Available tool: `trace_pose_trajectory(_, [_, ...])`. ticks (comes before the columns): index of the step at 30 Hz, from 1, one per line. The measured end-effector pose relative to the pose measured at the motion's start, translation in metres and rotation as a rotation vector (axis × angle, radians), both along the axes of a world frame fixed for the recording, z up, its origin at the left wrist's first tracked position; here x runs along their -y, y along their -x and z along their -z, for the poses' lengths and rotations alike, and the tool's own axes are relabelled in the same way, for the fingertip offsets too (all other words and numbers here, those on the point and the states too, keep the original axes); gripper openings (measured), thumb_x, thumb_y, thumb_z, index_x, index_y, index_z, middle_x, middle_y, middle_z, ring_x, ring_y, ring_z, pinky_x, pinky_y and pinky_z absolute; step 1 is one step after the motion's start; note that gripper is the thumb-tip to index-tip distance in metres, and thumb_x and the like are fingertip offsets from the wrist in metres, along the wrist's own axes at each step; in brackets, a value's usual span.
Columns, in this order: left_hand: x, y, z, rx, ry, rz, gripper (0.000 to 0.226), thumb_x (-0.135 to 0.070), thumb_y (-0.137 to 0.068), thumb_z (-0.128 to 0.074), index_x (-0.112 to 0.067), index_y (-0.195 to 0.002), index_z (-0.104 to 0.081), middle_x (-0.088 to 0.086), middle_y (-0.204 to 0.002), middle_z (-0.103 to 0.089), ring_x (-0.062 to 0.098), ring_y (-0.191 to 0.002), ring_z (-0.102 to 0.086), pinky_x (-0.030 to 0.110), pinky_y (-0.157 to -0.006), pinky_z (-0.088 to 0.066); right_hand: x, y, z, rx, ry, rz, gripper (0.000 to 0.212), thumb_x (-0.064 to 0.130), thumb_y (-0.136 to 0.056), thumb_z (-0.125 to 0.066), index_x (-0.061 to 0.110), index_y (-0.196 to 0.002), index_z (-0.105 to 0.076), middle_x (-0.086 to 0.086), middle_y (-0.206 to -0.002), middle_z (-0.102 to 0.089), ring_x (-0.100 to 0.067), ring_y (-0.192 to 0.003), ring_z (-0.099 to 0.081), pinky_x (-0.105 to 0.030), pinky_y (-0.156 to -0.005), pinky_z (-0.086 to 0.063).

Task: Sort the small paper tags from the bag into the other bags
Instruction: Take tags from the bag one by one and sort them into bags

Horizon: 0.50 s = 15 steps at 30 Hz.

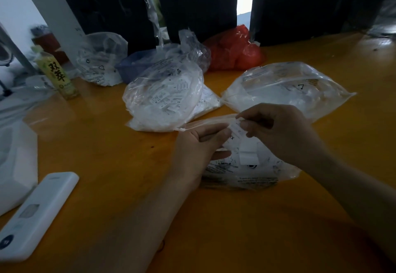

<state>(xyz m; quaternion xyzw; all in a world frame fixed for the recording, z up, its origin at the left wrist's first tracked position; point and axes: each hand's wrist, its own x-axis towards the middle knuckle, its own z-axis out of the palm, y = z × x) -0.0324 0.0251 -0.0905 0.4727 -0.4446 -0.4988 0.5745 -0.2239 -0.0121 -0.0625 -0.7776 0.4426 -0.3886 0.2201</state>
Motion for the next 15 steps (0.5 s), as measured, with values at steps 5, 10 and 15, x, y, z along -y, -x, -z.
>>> trace_pose_trajectory(5, [0.0014,0.0008,-0.0012,0.003,-0.024,-0.044,0.01,-0.021,-0.088,-0.081,-0.025,-0.096,-0.085,0.003,-0.096,-0.081,0.015,-0.082,-0.077,0.023,-0.059,-0.059,0.0011,-0.0011,0.0029,0.108,-0.026,0.081,0.008,0.03,-0.092,-0.073,0.031,-0.099,-0.07,0.016,-0.076,-0.073,0.004,-0.073,-0.069,-0.017,-0.07,-0.056])
trace_pose_trajectory(10, [0.0019,0.0,-0.0007,0.013,-0.016,-0.046,0.016,-0.026,-0.088,-0.081,-0.022,-0.103,-0.083,0.0,-0.101,-0.081,0.018,-0.091,-0.078,0.02,-0.055,-0.057,-0.0031,-0.0058,0.0056,0.059,-0.045,-0.029,0.012,0.04,-0.089,-0.073,0.036,-0.101,-0.072,0.023,-0.084,-0.072,0.005,-0.078,-0.069,-0.012,-0.073,-0.055])
trace_pose_trajectory(15, [0.0015,-0.0012,-0.003,0.033,0.013,-0.041,0.011,-0.024,-0.089,-0.08,-0.03,-0.098,-0.083,-0.002,-0.1,-0.081,0.015,-0.092,-0.078,0.021,-0.061,-0.058,-0.0007,-0.0053,0.0075,0.067,-0.011,0.018,0.015,0.033,-0.088,-0.076,0.036,-0.102,-0.07,0.018,-0.081,-0.072,0.004,-0.076,-0.069,-0.012,-0.071,-0.056])
